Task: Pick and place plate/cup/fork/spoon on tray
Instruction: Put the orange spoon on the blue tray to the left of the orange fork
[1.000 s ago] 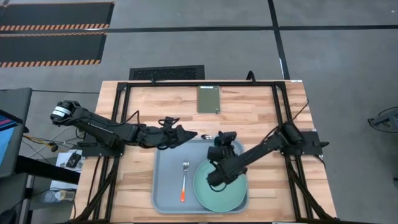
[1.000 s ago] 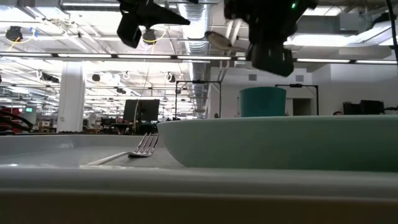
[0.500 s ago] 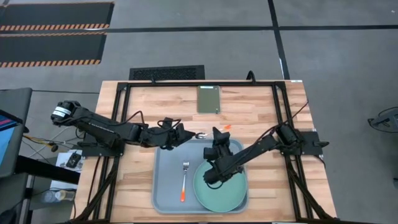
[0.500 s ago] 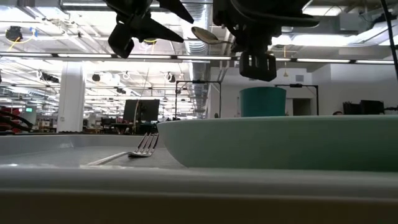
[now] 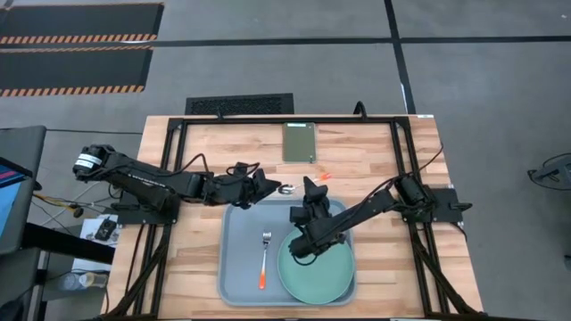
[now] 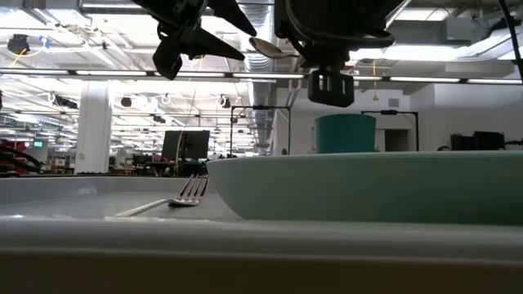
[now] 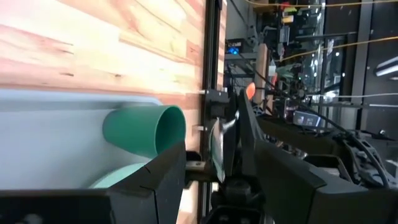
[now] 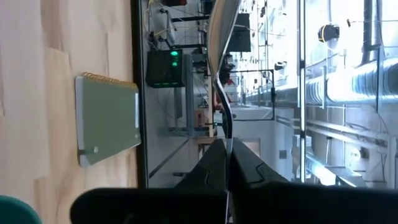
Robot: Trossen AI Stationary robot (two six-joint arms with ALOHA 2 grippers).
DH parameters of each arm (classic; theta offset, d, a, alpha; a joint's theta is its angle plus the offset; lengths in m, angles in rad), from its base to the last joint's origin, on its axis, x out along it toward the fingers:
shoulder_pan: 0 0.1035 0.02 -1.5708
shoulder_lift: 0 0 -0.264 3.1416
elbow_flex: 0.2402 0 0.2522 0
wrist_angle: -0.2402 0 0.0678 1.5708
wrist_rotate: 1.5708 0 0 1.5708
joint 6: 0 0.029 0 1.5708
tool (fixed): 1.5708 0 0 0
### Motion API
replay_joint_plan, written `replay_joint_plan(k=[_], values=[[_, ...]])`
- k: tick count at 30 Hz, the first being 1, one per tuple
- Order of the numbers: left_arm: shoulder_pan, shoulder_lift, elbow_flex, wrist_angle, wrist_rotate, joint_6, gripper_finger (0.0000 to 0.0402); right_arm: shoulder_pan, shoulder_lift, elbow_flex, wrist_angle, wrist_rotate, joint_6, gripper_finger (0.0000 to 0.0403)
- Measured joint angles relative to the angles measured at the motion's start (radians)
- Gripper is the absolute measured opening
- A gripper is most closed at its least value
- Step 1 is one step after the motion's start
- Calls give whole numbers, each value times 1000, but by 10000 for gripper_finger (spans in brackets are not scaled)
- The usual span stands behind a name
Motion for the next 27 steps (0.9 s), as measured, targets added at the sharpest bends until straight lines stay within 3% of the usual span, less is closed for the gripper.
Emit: replay_joint_plan(k=[6,11,19,27], values=[[11,24,0,61,43,4,168,-10,0,0,19,11,0,7],[19,82,0,165,88,24,115,-12,0,0,31,11,-2,8],[37,102,0,167,86,33,40,-12,0,0,46,11,-20,8],[51,97,0,149,84,72,21,-12,0,0,46,10,-24,9]])
